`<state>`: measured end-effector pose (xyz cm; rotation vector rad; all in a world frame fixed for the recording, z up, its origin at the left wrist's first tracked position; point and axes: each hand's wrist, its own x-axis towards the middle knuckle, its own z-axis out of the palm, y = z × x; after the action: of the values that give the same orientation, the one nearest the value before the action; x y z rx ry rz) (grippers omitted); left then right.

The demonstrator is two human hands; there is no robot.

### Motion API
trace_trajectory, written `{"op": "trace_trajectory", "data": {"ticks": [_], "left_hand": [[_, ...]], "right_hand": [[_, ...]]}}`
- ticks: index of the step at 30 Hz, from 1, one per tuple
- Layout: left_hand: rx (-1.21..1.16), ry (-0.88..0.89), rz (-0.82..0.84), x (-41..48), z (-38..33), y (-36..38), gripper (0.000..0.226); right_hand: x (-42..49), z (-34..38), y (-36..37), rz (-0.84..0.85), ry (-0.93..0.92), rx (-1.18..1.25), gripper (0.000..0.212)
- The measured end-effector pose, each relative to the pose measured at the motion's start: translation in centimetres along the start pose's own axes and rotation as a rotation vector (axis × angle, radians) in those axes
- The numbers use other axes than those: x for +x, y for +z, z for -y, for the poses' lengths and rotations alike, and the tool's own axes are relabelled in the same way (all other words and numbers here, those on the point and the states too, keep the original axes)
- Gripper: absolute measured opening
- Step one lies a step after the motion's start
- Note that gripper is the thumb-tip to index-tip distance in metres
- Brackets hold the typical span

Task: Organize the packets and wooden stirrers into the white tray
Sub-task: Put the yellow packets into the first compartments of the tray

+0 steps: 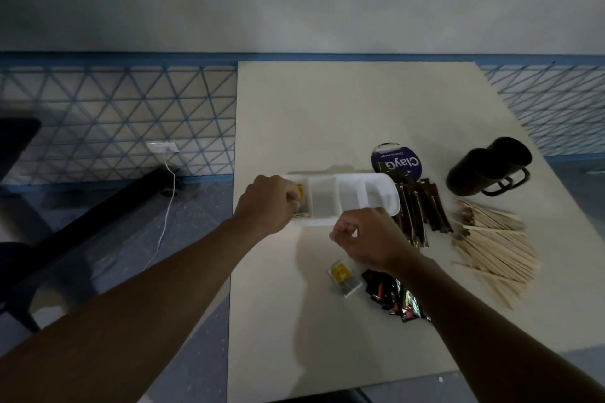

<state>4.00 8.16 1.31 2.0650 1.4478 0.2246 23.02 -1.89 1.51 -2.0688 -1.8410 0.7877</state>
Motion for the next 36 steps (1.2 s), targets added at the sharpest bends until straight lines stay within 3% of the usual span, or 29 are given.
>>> {"op": "trace_trajectory", "data": {"ticks": [4, 11, 22, 27, 30, 36], "left_hand": [[0.070, -0.035, 0.060, -0.4, -0.5, 1.1, 0.021], [0.113, -0.097, 0.135, -0.6, -0.9, 1.7, 0.022], [0.039, -0.121, 0.066, -0.9, -0.9, 2.2, 0.016], [0.034, -0.092, 0.110, -0.6, -0.7, 2.3, 0.018], [0.033, -0.062, 0.124, -0.6, -0.5, 2.4, 0.018], [0.015, -0.063, 0.086, -0.4, -0.1, 2.4, 0.011]], "right_hand": [[-1.2, -1.4, 2.1, 0.130, 0.098, -0.126, 0.018], [-2.5, -1.2, 4.9, 0.144, 0.171, -0.312, 0.046], [-1.8, -0.7, 5.1, 0.182, 0.204, -0.281, 0.031], [-1.6, -0.9, 4.7, 0.210, 0.191, -0.156, 0.008], [-1.0, -0.5, 3.7, 0.230, 0.134, -0.114, 0.014], [0.5, 1.0, 0.2, 0.067, 0.147, 0.076, 0.008]]}}
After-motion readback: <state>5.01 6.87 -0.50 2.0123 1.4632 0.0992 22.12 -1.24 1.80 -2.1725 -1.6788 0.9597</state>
